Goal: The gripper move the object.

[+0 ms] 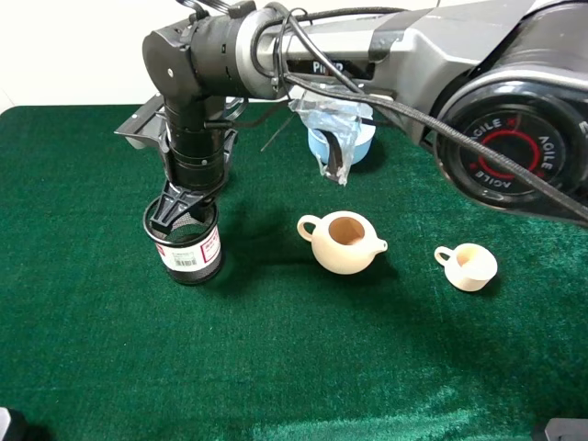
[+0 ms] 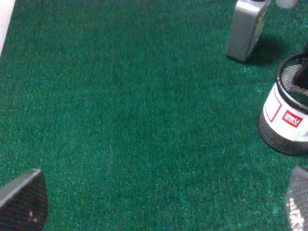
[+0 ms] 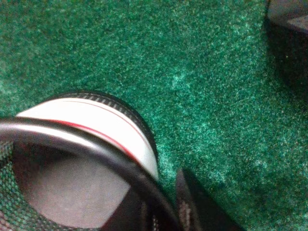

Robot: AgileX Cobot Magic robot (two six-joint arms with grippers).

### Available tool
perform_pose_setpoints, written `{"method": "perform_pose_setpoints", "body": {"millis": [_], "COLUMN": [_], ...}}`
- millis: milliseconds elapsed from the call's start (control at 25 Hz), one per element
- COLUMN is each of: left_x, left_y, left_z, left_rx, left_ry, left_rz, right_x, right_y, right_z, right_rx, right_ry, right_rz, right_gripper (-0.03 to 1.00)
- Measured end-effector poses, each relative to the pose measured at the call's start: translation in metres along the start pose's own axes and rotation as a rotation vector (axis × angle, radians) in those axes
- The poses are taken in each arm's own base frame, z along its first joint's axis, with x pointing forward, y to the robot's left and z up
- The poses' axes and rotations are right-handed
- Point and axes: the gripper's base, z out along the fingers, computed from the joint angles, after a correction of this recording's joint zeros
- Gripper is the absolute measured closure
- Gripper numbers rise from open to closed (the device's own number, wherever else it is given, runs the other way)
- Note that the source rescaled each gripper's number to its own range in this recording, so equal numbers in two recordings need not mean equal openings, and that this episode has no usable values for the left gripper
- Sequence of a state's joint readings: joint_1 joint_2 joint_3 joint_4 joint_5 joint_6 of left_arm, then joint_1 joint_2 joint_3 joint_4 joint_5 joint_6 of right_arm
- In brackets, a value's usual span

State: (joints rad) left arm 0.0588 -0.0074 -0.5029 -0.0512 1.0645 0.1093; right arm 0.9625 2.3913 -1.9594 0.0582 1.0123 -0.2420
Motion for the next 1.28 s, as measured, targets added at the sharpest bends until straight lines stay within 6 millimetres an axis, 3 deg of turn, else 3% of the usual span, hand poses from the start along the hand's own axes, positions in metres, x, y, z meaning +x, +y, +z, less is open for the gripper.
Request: {"method": "perform_pose_setpoints", "body": {"millis": [80,680,1040,1280], "left_x": [0.000,0.000,0.000,0.000], "left_y": [0.000,0.000,0.000,0.000], "left_z": [0.000,0.000,0.000,0.000], "left_rx": [0.000,0.000,0.000,0.000], "left_ry": [0.000,0.000,0.000,0.000], "left_rz": [0.000,0.000,0.000,0.000], "right_x": [0.000,-0.001,-0.010,-0.012], "right_y": [0.001,0.002,0.004,-0.009], "right_z": [0.000,-0.007,-0.046,-0.082], "right_rx": [-0.013,-0.018,-0.053,-0.035], "right_ry": [0.002,-0.009,0.011,-0.056], "right_rz": [0.009,0.012,0.000,-0.008], "right_gripper": [0.96,0.97,0.97,0.97]}}
